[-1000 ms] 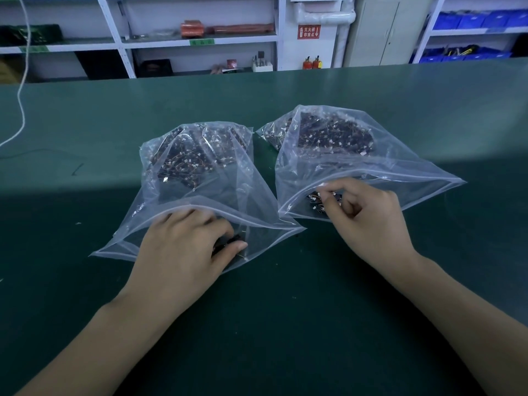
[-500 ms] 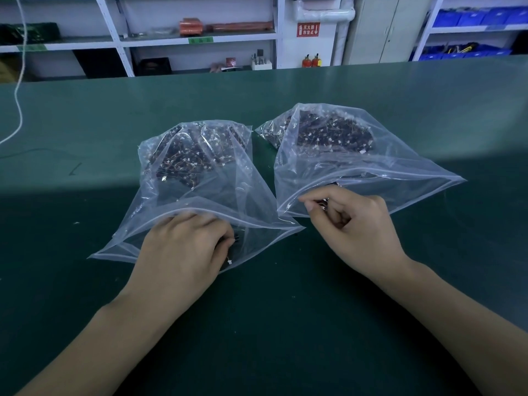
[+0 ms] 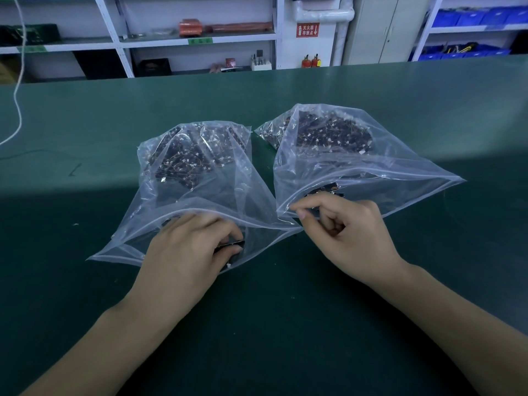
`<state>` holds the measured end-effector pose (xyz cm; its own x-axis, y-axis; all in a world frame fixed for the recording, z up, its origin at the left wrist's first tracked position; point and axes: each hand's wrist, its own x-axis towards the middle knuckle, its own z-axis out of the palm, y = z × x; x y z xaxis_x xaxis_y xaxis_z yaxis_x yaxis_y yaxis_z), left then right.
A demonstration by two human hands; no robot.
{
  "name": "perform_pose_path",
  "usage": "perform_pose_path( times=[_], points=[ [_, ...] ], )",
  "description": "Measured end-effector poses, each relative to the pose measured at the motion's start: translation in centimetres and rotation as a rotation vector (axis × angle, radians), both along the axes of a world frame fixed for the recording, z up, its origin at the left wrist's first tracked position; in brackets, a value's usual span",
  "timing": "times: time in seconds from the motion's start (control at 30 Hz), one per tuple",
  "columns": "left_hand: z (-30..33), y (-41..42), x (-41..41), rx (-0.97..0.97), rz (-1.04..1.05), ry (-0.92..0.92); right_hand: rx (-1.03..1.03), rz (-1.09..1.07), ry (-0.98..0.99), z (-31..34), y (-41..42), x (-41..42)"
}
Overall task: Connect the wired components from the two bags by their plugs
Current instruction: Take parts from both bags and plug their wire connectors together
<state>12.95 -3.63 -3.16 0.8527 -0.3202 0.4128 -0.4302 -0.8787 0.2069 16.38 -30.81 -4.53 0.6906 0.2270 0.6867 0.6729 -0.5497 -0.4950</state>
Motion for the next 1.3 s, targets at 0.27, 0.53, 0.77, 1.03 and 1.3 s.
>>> perform_pose_path(
  times=[0.27, 0.53, 0.77, 1.03, 1.3],
  points=[
    [0.0, 0.1, 0.2, -0.019, -0.057, -0.196, -0.023, 0.046, -0.001, 0.1, 0.3, -0.2],
    [0.1, -0.3, -0.2, -0.195, -0.228, -0.321, -0.021, 0.101, 0.018, 0.1, 0.3, -0.3],
    [0.5, -1.8, -1.0, -0.228, -0.363, -0.418, -0.100, 0.260, 0.048, 0.2, 0.9, -1.2],
    [-0.1, -2.0, -1.0, -0.328, -0.341, -0.362, -0.117, 0.263, -0.007, 0.2, 1.1, -1.3],
    [-0.3, -1.9, -0.9, -0.356, -0.223, -0.293, -0.077, 0.207, -0.045, 0.3, 1.2, -1.0]
  ],
)
